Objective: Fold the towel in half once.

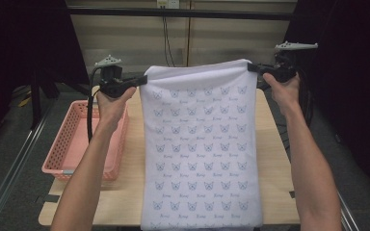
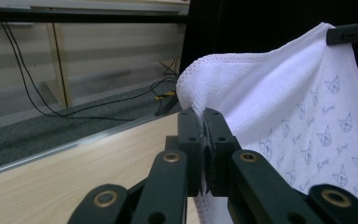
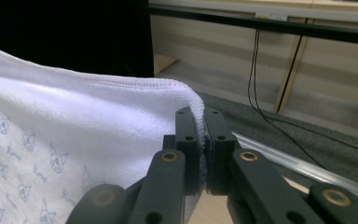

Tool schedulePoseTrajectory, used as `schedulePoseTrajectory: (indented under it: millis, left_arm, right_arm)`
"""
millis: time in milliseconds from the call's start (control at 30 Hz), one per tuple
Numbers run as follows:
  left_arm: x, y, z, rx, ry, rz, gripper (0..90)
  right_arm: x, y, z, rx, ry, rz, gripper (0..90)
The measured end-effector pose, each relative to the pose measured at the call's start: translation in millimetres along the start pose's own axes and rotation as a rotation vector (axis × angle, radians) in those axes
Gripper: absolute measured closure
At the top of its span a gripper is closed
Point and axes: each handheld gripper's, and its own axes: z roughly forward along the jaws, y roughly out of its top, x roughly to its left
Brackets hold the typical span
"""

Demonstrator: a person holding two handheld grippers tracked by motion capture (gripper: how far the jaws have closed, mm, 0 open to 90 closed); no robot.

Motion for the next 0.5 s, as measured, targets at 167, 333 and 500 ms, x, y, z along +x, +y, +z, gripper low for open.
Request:
schedulePoseTrajectory:
  millis: [167, 333, 500]
  left_arm:
    - [-3.3, -13.6, -5.6, 0.031, -0.019, 0.014, 87.2]
    - [-16.7, -27.3, -15.0, 0.070, -0.037, 0.048, 87.1]
    - [-33.4, -34.1, -30.4, 0.064, -0.070, 0.065, 87.1]
  right_arm:
    - [4.4, -7.6, -6.5, 0.003, 0.030, 0.003, 87.0]
    - [10.9, -30.6, -18.6, 0.030, 0.072, 0.010, 87.0]
    - [18.4, -47.2, -41.6, 0.032, 0.113, 0.023, 87.0]
